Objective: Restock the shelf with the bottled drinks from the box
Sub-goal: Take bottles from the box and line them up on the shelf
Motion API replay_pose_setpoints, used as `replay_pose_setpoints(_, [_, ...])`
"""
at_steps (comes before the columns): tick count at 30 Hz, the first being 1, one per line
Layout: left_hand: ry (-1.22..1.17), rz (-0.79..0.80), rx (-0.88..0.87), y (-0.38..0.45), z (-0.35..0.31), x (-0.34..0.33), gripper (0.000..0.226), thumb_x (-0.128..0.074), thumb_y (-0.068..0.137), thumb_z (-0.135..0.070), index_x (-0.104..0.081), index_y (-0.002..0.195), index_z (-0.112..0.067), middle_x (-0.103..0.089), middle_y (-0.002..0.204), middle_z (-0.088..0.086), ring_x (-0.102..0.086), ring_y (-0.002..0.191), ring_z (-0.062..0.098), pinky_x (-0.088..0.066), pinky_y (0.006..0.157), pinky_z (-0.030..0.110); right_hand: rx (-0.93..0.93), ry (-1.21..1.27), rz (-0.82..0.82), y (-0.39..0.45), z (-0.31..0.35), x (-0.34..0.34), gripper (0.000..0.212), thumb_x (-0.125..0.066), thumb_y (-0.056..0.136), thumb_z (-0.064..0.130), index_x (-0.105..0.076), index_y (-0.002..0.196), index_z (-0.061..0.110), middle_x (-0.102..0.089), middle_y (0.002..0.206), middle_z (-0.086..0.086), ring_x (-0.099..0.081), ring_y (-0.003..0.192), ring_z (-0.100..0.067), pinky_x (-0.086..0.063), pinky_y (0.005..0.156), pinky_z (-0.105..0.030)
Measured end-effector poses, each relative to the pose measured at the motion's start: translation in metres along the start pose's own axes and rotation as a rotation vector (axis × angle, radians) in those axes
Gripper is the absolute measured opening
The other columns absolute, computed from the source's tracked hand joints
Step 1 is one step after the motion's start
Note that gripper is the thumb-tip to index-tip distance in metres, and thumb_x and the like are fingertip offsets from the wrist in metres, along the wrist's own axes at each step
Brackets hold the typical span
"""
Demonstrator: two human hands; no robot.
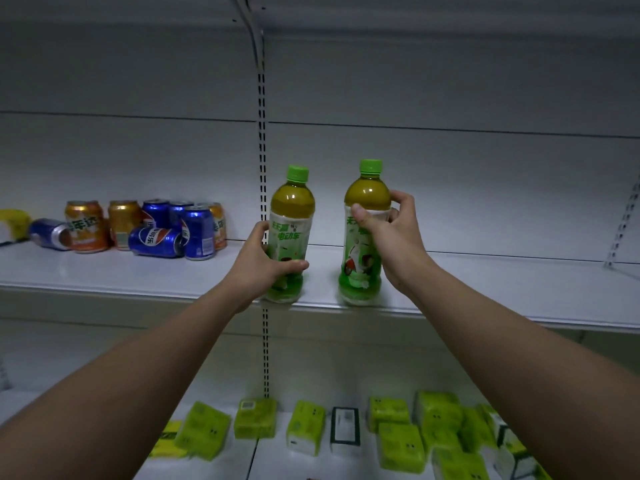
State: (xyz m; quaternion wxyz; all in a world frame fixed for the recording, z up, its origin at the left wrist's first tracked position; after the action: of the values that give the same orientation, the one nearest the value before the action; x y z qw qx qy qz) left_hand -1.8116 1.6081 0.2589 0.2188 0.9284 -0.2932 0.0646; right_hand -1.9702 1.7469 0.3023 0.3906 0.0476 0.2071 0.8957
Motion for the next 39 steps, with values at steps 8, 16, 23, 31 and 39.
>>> replay_pose_setpoints(8, [-0.075, 0.03, 0.062, 0.029, 0.031, -0.008, 0.069, -0.082, 0.072, -0.019, -0.042, 0.127, -0.028, -0.063, 0.111, -0.003, -0.061, 0.105, 0.019, -0.049, 0.098, 0.042, -0.019, -0.079, 0.06, 0.018, -0.027, -0.016, 0.051, -0.065, 0.089, 0.03, -0.031, 0.126, 0.034, -0.053, 0.125, 0.0, -0.055, 0.112, -0.021, -0.045, 0.1, -0.043])
replay_pose_setpoints(16, [-0.032, 0.063, 0.079, 0.021, 0.025, -0.013, 0.081, -0.078, 0.077, -0.018, -0.029, 0.141, -0.025, -0.052, 0.113, -0.007, -0.053, 0.112, 0.02, -0.045, 0.097, 0.036, -0.057, -0.195, 0.198, 0.005, -0.021, -0.021, 0.062, -0.057, 0.095, 0.025, -0.019, 0.144, 0.031, -0.046, 0.123, 0.007, -0.049, 0.113, -0.016, -0.042, 0.097, -0.039])
replay_pose_setpoints(23, [0.121, 0.033, 0.106, 0.009, 0.03, -0.011, 0.106, -0.086, 0.065, -0.009, -0.019, 0.146, -0.025, -0.047, 0.136, 0.008, -0.051, 0.111, 0.018, -0.047, 0.102, 0.041, -0.145, -0.476, 0.276, -0.017, -0.049, -0.012, 0.077, -0.071, 0.085, 0.014, -0.022, 0.143, 0.023, -0.052, 0.138, -0.006, -0.053, 0.122, -0.024, -0.045, 0.105, -0.042])
replay_pose_setpoints(31, [0.16, 0.031, 0.115, 0.025, 0.041, -0.005, 0.091, -0.081, 0.072, -0.009, -0.028, 0.145, -0.022, -0.05, 0.139, 0.006, -0.05, 0.112, 0.016, -0.044, 0.099, 0.034, -0.112, -0.556, 0.211, 0.008, -0.064, -0.026, 0.065, -0.072, 0.083, 0.014, -0.036, 0.136, 0.019, -0.055, 0.135, -0.004, -0.053, 0.123, -0.024, -0.045, 0.1, -0.036])
replay_pose_setpoints(39, [0.141, -0.059, 0.143, 0.071, 0.08, 0.015, 0.075, -0.081, 0.073, -0.014, -0.041, 0.136, -0.018, -0.053, 0.133, 0.005, -0.052, 0.104, 0.015, -0.045, 0.094, 0.028, -0.092, -0.604, 0.187, 0.06, -0.097, -0.06, 0.053, -0.071, 0.084, 0.019, -0.042, 0.128, 0.014, -0.057, 0.133, -0.006, -0.055, 0.119, -0.027, -0.046, 0.098, -0.038])
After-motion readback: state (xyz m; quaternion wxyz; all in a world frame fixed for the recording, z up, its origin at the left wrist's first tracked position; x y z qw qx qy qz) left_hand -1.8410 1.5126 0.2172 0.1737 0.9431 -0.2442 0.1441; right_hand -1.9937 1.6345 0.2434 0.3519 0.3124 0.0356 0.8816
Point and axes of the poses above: each hand's wrist, its own y-axis towards the middle knuckle, its own x-axis out of the back of the hand, z = x × y, the point moved 10 cm from there along y, towards the middle knuckle
